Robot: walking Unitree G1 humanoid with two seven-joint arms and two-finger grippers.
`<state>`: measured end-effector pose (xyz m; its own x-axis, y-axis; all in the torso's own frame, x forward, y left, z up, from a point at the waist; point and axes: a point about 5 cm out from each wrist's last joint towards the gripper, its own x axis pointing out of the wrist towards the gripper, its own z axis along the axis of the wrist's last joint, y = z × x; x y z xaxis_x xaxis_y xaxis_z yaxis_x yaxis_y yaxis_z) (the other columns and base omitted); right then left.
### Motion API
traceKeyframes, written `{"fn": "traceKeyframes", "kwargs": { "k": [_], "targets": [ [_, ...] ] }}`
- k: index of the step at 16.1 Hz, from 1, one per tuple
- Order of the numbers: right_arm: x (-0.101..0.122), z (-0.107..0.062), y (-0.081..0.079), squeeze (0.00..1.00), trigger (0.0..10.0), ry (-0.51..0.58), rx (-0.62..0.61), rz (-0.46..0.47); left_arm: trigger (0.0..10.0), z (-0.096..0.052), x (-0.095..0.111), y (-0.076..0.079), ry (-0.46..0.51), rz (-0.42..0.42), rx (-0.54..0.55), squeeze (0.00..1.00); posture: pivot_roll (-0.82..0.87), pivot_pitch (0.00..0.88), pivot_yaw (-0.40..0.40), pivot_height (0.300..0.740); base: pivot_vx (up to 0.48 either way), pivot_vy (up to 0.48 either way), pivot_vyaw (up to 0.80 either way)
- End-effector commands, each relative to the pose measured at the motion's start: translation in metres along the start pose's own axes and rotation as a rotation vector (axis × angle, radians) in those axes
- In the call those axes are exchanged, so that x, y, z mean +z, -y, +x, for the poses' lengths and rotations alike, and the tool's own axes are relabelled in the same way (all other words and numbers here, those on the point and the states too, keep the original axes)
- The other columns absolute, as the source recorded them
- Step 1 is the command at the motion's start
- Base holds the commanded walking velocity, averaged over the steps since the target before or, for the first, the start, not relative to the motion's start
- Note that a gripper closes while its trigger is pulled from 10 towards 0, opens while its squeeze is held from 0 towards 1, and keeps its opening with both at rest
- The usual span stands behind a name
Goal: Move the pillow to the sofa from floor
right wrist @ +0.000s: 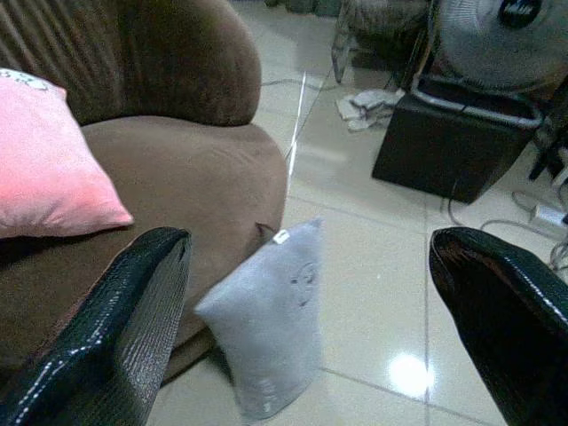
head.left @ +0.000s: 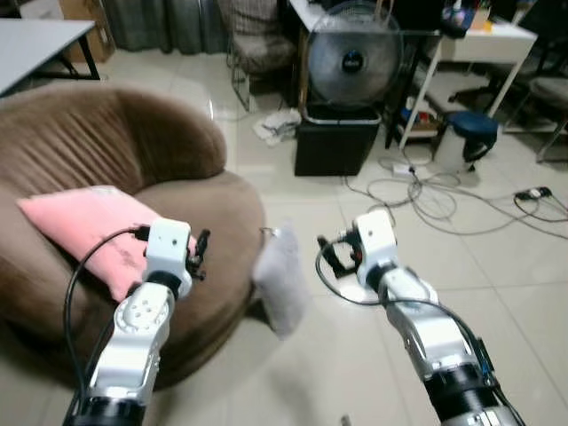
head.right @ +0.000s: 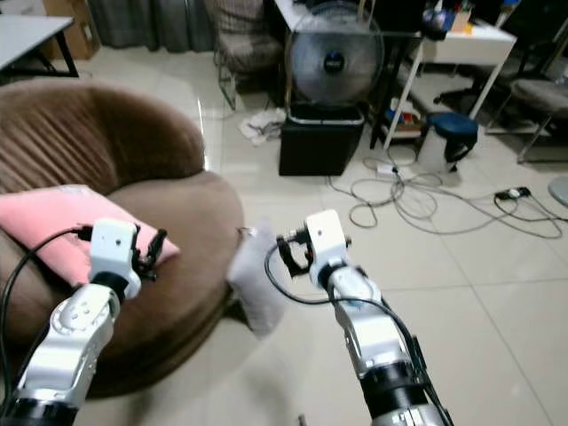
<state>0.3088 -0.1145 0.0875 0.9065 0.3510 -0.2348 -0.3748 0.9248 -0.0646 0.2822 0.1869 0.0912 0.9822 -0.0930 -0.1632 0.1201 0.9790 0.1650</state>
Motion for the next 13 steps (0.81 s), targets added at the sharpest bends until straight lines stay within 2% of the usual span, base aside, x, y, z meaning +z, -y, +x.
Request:
{"fn": "traceKeyframes", "kwargs": {
  "k": [1, 2, 4, 9, 13],
  "targets": [
    [-0.006, -0.002, 0.01, 0.0, 10.0, -0.023, -0.031, -0.014, 10.0, 0.004, 0.003, 0.008, 0.002, -0.056, -0.028, 0.0, 0.08, 0.0, -0.004, 0.74, 0.0, 0.0, 0.0],
    [-0.006, -0.002, 0.01, 0.0, 10.0, -0.022, -0.031, -0.013, 10.0, 0.005, 0.004, 0.008, 0.009, -0.068, -0.03, 0.0, 0.08, 0.0, -0.004, 0.74, 0.0, 0.48, 0.0],
    [-0.005, 0.0, 0.009, 0.0, 10.0, -0.019, -0.032, -0.012, 10.0, 0.007, 0.008, 0.006, 0.035, -0.027, -0.011, 0.0, 0.08, 0.0, -0.002, 0.74, 0.0, 0.48, 0.0],
    [-0.003, 0.003, 0.008, 0.0, 10.0, -0.017, -0.022, -0.012, 10.0, 0.009, 0.016, 0.001, 0.081, 0.002, 0.032, 0.0, 0.09, 0.0, -0.004, 0.74, 0.0, 0.0, 0.0],
    [-0.003, 0.006, 0.009, 0.0, 10.0, -0.02, -0.023, 0.006, 10.0, 0.011, 0.02, 0.0, 0.111, -0.007, 0.031, 0.0, 0.09, 0.0, -0.006, 0.74, 0.062, 0.0, -0.12]
  ]
}}
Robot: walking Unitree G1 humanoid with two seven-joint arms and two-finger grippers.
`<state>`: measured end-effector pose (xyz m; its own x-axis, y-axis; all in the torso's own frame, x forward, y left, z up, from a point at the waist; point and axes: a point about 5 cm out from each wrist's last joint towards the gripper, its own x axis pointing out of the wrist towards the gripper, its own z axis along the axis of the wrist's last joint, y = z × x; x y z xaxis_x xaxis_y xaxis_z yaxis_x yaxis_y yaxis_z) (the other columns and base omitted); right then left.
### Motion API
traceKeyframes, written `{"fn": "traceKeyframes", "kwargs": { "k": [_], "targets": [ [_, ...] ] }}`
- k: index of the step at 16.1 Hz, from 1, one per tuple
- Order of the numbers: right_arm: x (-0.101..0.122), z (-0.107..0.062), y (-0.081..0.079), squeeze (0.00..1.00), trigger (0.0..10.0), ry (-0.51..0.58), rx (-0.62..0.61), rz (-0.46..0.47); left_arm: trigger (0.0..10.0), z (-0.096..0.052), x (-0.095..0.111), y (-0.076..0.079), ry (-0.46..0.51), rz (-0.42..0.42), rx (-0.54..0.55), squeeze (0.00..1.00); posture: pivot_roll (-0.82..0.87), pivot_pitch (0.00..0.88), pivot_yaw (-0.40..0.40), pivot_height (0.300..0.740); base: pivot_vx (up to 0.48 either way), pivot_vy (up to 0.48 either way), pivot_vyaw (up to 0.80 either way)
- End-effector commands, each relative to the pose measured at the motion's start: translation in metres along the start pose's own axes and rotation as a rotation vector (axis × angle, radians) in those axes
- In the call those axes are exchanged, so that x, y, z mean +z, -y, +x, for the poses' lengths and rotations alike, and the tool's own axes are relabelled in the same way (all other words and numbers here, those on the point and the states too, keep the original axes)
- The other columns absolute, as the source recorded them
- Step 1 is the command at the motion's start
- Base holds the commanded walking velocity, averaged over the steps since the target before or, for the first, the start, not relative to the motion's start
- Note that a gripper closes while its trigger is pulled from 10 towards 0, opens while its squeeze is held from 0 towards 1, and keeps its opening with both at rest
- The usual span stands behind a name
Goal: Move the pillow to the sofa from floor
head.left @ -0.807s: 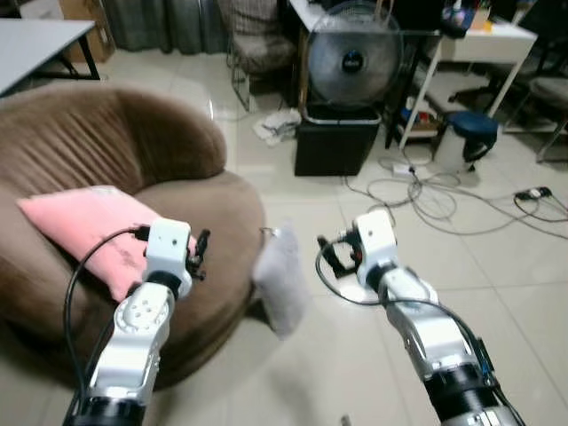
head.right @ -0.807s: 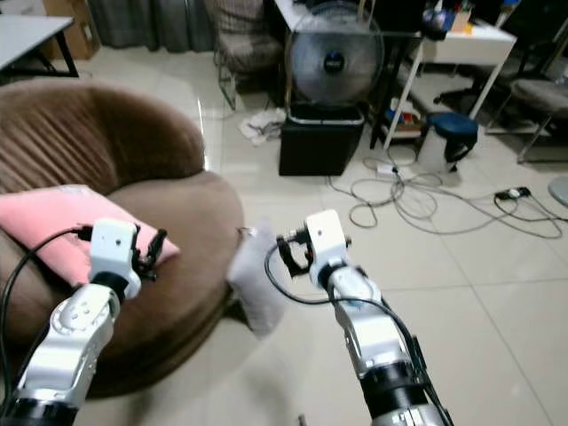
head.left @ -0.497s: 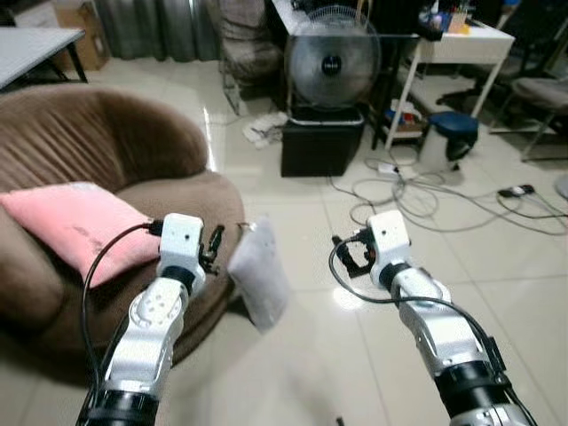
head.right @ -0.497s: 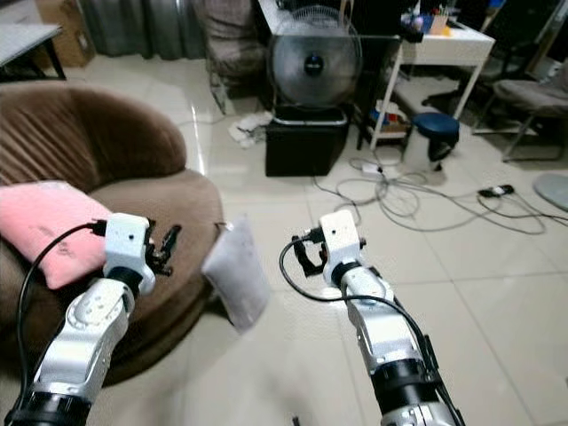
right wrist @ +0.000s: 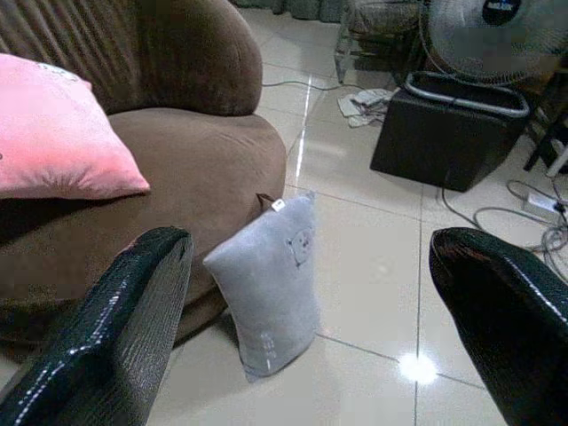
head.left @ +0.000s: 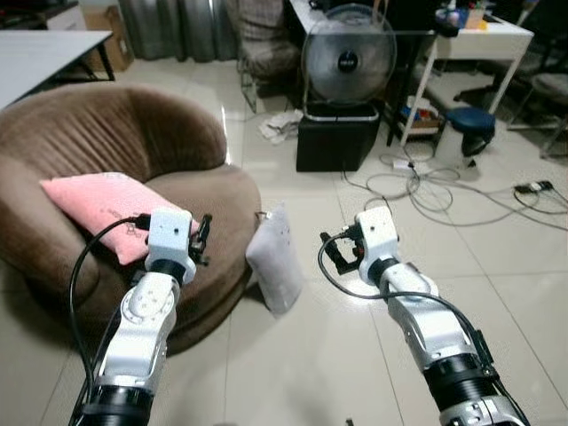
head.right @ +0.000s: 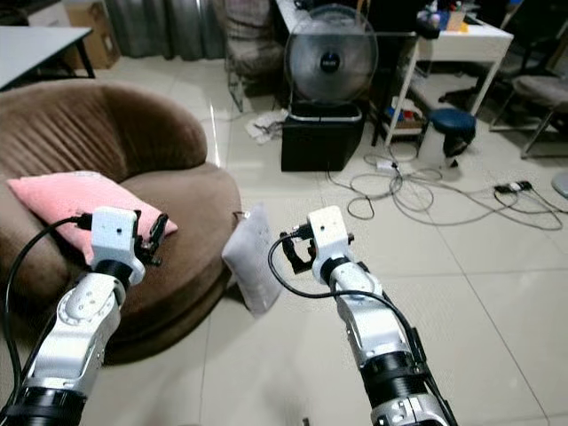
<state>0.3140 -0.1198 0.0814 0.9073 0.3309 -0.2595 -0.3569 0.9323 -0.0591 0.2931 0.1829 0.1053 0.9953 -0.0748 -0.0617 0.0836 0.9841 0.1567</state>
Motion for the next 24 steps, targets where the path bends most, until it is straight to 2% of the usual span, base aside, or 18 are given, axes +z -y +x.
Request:
{"fn": "traceKeyframes", "kwargs": {
  "k": [1, 3, 12, 21, 24],
  "targets": [
    [0.0033, 0.0017, 0.0021, 0.0, 10.0, 0.008, -0.005, -0.004, 10.0, 0.0029, 0.0039, 0.0, 0.017, 0.004, -0.007, 0.0, 0.09, 0.0, -0.006, 0.74, 0.296, 0.0, -0.61],
    [0.0039, 0.002, 0.0022, 0.0, 10.0, 0.012, -0.004, -0.005, 10.0, 0.0033, 0.004, 0.0005, 0.019, 0.002, -0.012, 0.0, 0.08, 0.0, -0.005, 0.74, 0.313, 0.0, -0.65],
    [0.0047, 0.0035, 0.002, 0.0, 10.0, 0.013, 0.026, -0.046, 10.0, 0.0025, 0.0, -0.0009, 0.011, 0.013, -0.01, 0.0, 0.09, 0.0, -0.01, 0.74, 0.349, 0.0, 0.0],
    [0.0013, 0.0054, -0.0026, 0.0, 10.0, 0.001, 0.065, -0.021, 10.0, -0.0007, -0.0037, -0.0036, -0.007, 0.048, -0.021, 0.0, 0.1, 0.0, -0.01, 0.74, 0.376, 0.0, 0.79],
    [0.0001, 0.0052, -0.002, 0.0, 10.0, 0.006, 0.047, 0.004, 10.0, -0.0002, -0.0036, -0.0038, -0.011, 0.062, -0.035, 0.0, 0.09, 0.0, 0.004, 0.74, 0.377, 0.0, 0.0]
  ]
}}
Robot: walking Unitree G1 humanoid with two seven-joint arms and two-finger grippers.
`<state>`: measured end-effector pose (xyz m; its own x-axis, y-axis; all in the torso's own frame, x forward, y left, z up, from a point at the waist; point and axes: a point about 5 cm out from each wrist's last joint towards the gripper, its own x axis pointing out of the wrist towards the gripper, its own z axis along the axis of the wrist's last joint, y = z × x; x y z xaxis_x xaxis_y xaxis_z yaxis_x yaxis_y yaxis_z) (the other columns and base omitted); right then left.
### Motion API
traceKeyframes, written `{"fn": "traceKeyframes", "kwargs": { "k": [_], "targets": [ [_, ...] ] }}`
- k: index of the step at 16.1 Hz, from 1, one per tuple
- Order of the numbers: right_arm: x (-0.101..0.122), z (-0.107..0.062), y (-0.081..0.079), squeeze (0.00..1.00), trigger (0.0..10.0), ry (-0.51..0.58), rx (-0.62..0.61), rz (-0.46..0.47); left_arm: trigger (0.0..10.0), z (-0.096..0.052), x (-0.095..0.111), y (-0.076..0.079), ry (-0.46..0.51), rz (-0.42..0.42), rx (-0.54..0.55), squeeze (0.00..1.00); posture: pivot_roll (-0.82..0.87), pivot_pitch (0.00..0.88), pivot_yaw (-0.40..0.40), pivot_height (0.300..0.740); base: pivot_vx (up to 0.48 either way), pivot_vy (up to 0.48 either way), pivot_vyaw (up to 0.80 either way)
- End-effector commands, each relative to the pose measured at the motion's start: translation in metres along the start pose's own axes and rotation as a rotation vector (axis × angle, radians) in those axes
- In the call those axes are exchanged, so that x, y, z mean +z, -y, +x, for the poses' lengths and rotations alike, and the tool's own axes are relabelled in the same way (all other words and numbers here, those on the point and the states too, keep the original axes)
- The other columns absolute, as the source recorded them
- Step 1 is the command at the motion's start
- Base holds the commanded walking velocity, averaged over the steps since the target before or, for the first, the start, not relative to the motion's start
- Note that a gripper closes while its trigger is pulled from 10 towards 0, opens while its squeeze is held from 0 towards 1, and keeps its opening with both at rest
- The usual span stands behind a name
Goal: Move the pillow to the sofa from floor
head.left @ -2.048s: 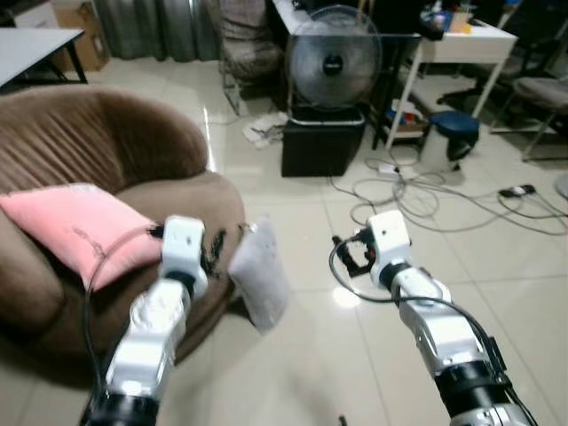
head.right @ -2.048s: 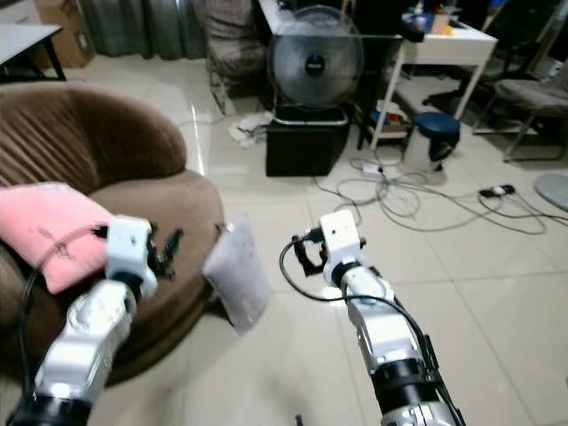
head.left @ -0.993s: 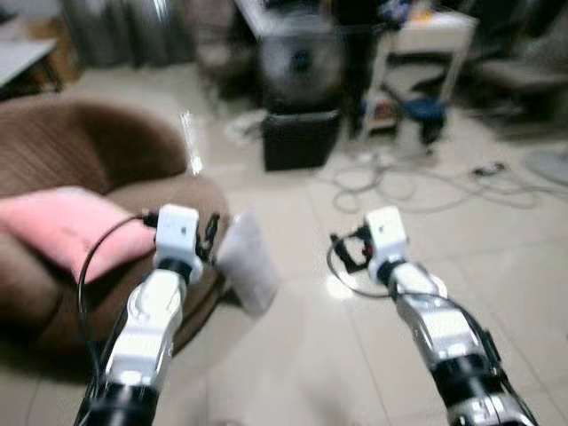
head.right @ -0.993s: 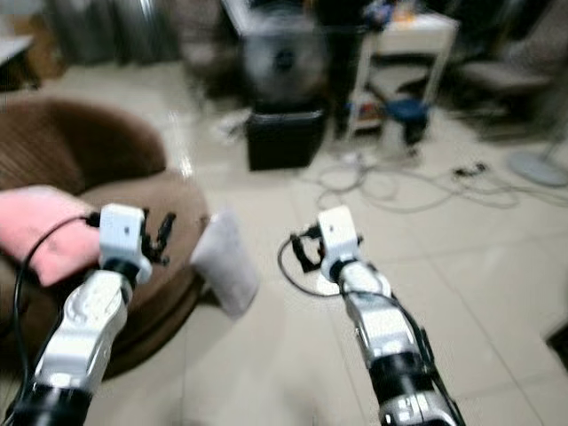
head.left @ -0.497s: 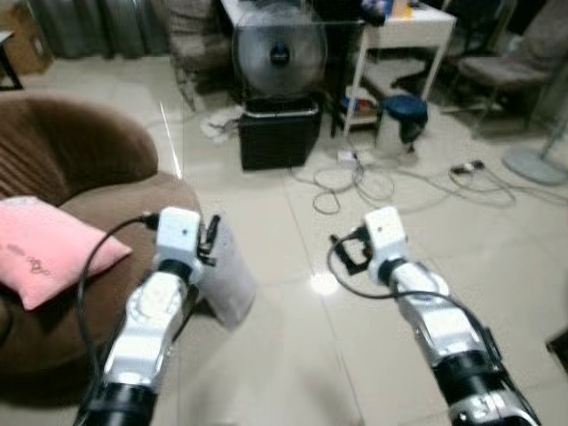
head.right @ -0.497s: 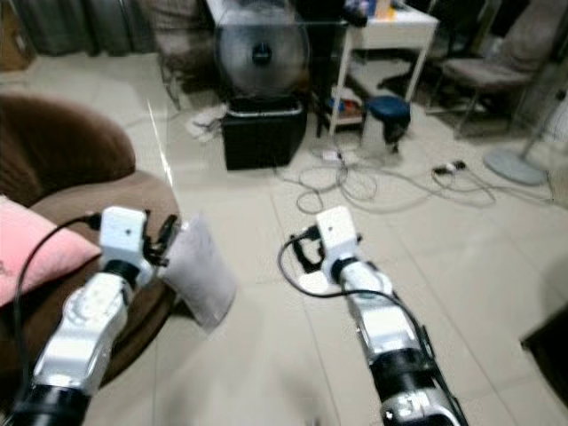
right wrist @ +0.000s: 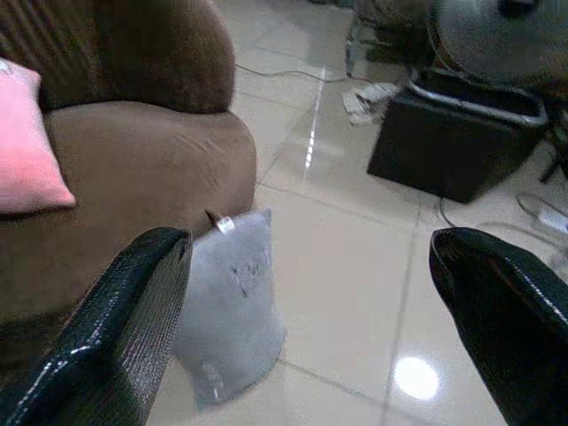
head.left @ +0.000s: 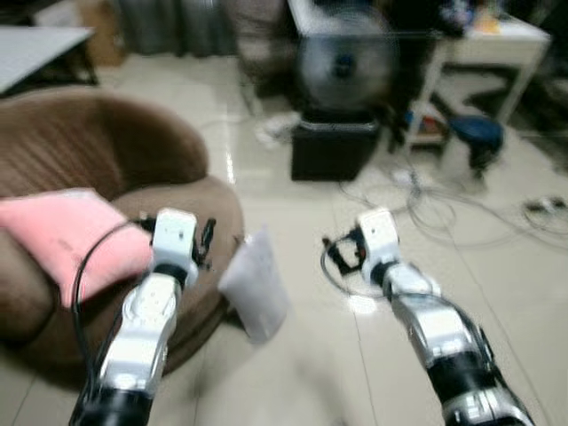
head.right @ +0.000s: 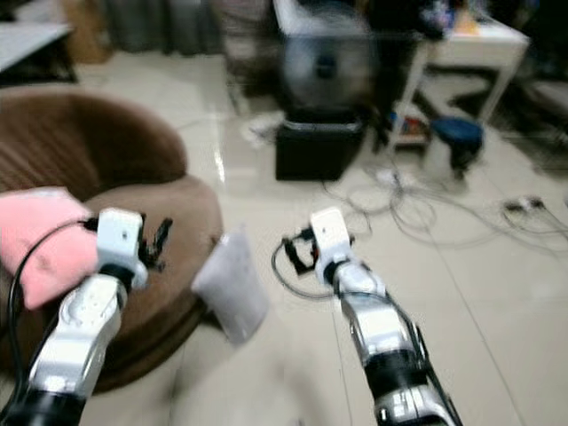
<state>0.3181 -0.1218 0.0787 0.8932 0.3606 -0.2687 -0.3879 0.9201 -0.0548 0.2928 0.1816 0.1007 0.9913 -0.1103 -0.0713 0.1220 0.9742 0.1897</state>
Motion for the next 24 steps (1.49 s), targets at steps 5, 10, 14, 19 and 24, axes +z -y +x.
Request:
{"fn": "traceKeyframes", "kwargs": {
  "k": [5, 10, 14, 19, 24],
  "targets": [
    [0.0009, 0.0005, -0.0035, 0.0, 10.0, 0.015, -0.003, 0.013, 10.0, 0.0023, 0.0011, -0.0035, -0.009, 0.035, -0.017, 0.0, 0.09, 0.0, 0.004, 0.74, 0.376, 0.0, 0.0],
    [0.0016, 0.0009, -0.0015, 0.0, 10.0, 0.016, -0.006, 0.007, 10.0, 0.0047, 0.0021, -0.0036, -0.007, 0.039, -0.02, 0.0, 0.08, 0.0, 0.015, 0.74, 0.378, 0.0, -0.3],
    [0.0009, 0.0012, -0.0011, 0.0, 10.0, 0.011, -0.006, 0.005, 10.0, 0.0032, 0.0009, -0.0043, -0.008, 0.04, -0.011, 0.0, 0.09, 0.0, 0.007, 0.74, 0.376, 0.0, 0.0],
    [-0.0002, 0.0012, -0.0027, 0.0, 10.0, 0.001, 0.017, -0.038, 10.0, 0.0021, -0.0007, -0.0044, -0.011, 0.045, -0.01, 0.0, 0.09, 0.0, 0.0, 0.74, 0.376, 0.0, 0.0],
    [-0.003, 0.0007, 0.0017, 0.0, 10.0, -0.011, -0.021, -0.009, 10.0, 0.0018, -0.0013, -0.0034, -0.012, 0.047, -0.016, 0.0, 0.09, 0.0, 0.0, 0.74, 0.377, 0.0, 0.44]
  ]
}}
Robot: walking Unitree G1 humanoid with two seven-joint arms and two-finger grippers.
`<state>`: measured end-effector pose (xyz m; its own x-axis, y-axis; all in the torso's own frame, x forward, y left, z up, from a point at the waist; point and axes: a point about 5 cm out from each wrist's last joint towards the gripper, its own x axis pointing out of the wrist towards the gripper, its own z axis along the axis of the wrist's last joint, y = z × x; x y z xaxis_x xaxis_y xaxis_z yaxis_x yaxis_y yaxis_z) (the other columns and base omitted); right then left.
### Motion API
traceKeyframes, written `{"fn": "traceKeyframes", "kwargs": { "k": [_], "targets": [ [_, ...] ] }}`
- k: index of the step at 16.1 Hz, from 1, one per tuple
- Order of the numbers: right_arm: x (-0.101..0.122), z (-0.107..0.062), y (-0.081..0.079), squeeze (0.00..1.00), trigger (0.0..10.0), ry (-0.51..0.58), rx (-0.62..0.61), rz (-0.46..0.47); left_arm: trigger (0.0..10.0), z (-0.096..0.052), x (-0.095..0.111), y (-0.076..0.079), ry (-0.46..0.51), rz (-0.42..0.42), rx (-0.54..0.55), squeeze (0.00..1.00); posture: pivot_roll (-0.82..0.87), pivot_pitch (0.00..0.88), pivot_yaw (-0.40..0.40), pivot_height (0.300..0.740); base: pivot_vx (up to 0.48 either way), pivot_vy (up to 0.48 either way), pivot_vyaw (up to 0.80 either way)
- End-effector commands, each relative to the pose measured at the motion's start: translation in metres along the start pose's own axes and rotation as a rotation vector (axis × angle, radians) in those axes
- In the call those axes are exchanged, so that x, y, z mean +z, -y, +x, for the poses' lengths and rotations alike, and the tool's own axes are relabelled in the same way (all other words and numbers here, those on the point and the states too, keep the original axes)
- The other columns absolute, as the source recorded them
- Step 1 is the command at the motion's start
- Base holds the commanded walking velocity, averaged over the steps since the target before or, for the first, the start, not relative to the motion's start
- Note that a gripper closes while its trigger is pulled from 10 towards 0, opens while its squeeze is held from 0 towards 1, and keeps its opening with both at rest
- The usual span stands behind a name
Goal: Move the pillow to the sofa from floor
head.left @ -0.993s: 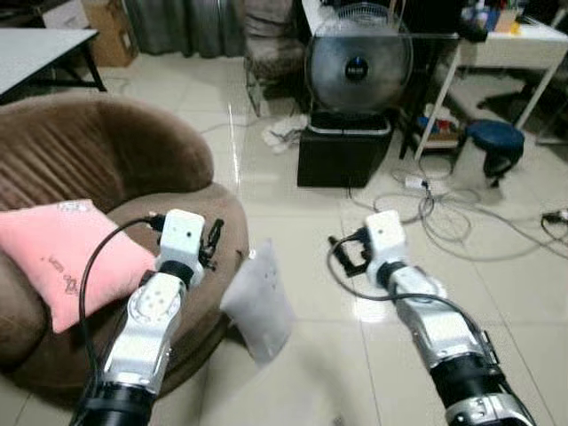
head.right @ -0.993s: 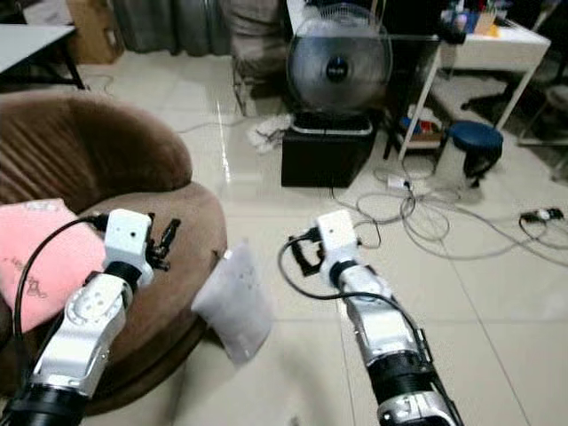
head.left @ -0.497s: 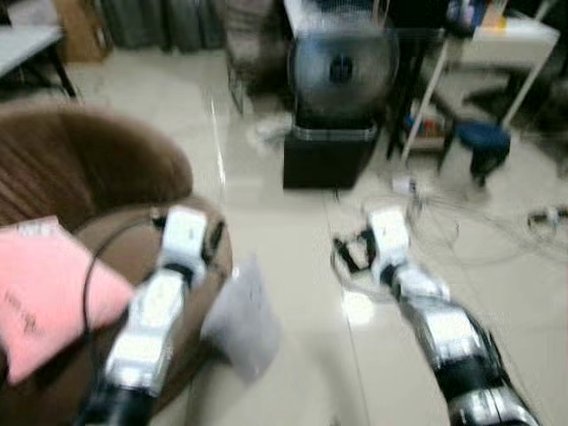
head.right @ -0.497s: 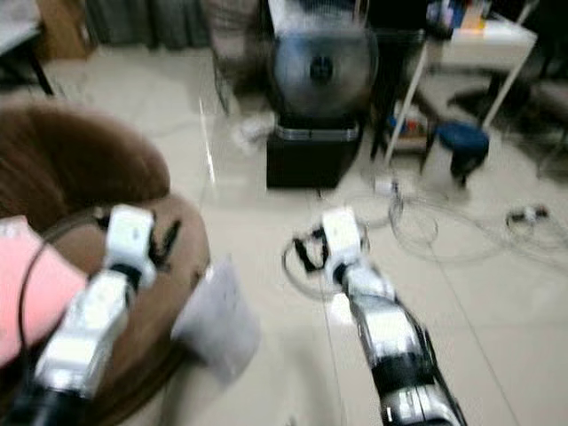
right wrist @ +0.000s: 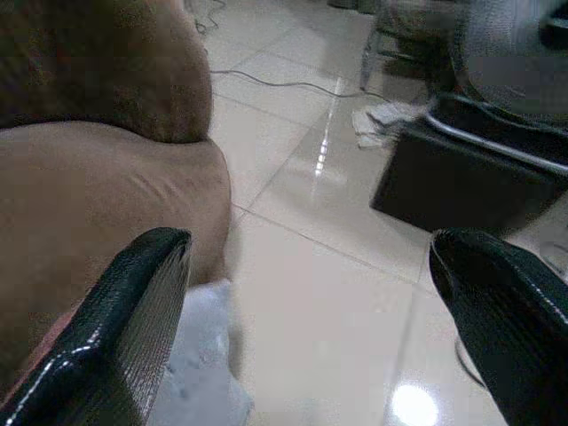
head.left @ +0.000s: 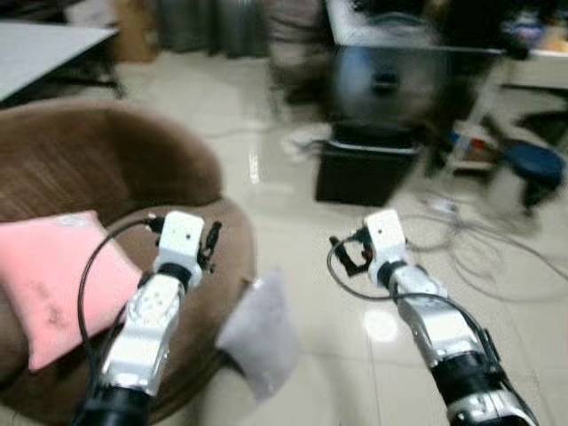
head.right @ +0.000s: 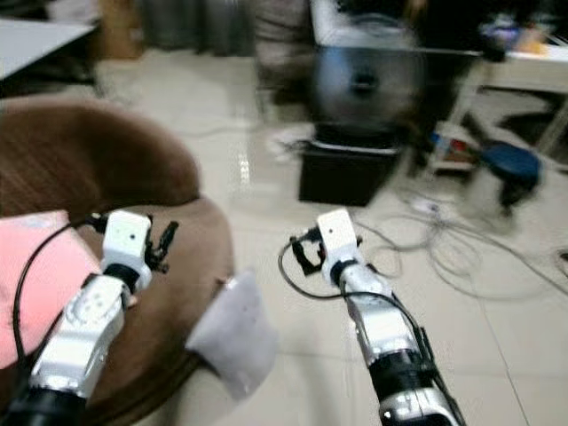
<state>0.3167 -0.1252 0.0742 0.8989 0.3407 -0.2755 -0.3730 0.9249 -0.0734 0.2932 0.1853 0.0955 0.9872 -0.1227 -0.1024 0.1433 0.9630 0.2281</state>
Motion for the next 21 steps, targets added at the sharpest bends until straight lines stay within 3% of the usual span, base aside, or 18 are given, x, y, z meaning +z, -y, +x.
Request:
{"fn": "traceKeyframes", "kwargs": {
  "k": [1, 3, 8, 12, 21],
  "targets": [
    [0.0025, 0.0018, -0.0009, 0.0, 10.0, 0.0, 0.006, -0.003, 10.0, 0.0013, 0.0044, -0.0006, 0.016, 0.006, 0.002, 0.0, 0.09, 0.0, 0.0, 0.74, 0.379, 0.0, 0.0],
    [0.0018, 0.0016, -0.0014, 0.0, 10.0, -0.002, 0.007, 0.002, 10.0, 0.0012, 0.0042, -0.0004, 0.016, 0.006, 0.001, 0.0, 0.09, 0.0, 0.001, 0.74, 0.375, 0.0, 0.0],
    [-0.0004, 0.0008, -0.0006, 0.0, 10.0, -0.012, -0.008, 0.013, 10.0, 0.0017, 0.0044, -0.0002, 0.015, 0.009, -0.002, 0.0, 0.09, 0.0, 0.004, 0.74, 0.379, 0.0, -0.72],
    [0.0003, 0.0007, -0.0009, 0.0, 10.0, -0.011, 0.001, 0.009, 10.0, 0.0024, 0.0038, -0.0014, 0.007, 0.013, 0.013, 0.0, 0.09, 0.0, 0.005, 0.74, 0.35, 0.0, 0.0],
    [0.0002, 0.0012, 0.0001, 0.0, 10.0, -0.013, 0.004, 0.005, 10.0, 0.0048, 0.0008, -0.0085, -0.024, 0.025, 0.086, 0.0, 0.09, 0.0, 0.005, 0.74, 0.0, 0.0, 0.0]
  ]
}}
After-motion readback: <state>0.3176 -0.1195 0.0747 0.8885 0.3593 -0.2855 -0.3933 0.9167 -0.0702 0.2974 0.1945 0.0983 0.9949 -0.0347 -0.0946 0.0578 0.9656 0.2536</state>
